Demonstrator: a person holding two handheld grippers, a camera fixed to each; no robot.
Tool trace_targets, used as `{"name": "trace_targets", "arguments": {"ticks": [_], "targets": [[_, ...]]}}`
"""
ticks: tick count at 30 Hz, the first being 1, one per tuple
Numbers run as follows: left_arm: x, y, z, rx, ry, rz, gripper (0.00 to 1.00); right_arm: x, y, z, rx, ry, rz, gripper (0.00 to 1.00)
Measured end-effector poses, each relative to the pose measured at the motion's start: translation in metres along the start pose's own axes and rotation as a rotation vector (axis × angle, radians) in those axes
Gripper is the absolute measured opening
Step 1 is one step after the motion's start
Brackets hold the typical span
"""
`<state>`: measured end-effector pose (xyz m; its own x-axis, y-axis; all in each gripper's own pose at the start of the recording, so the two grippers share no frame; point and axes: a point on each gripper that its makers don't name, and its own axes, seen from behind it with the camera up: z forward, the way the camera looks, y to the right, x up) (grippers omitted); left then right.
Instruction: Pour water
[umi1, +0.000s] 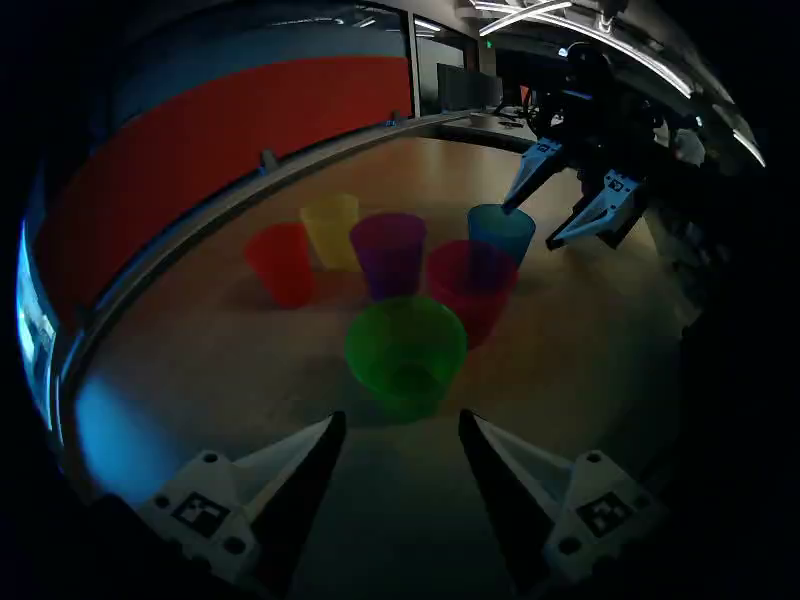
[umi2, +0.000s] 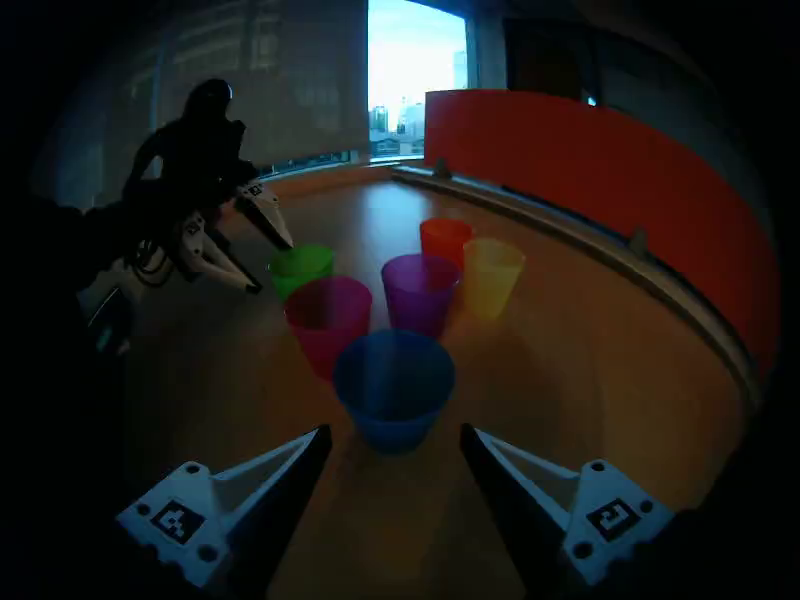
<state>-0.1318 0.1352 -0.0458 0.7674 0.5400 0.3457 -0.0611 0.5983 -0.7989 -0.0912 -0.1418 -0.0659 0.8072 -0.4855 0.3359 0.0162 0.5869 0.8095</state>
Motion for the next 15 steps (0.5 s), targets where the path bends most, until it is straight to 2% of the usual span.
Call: {"name": "trace_targets", "arguments": {"ticks": [8, 15], "targets": [[0.006, -0.001, -0.034, 0.094, 0.068, -0.025, 0.83, 0.01, -0.005, -0.026, -0.065, 0.082, 0.025, 1.0], [0.022, -0.007, -0.065, 0.21, 0.181, -0.079, 0.83, 0.023, -0.001, -0.05, -0.159, 0.161, 0.065, 1.0]]}}
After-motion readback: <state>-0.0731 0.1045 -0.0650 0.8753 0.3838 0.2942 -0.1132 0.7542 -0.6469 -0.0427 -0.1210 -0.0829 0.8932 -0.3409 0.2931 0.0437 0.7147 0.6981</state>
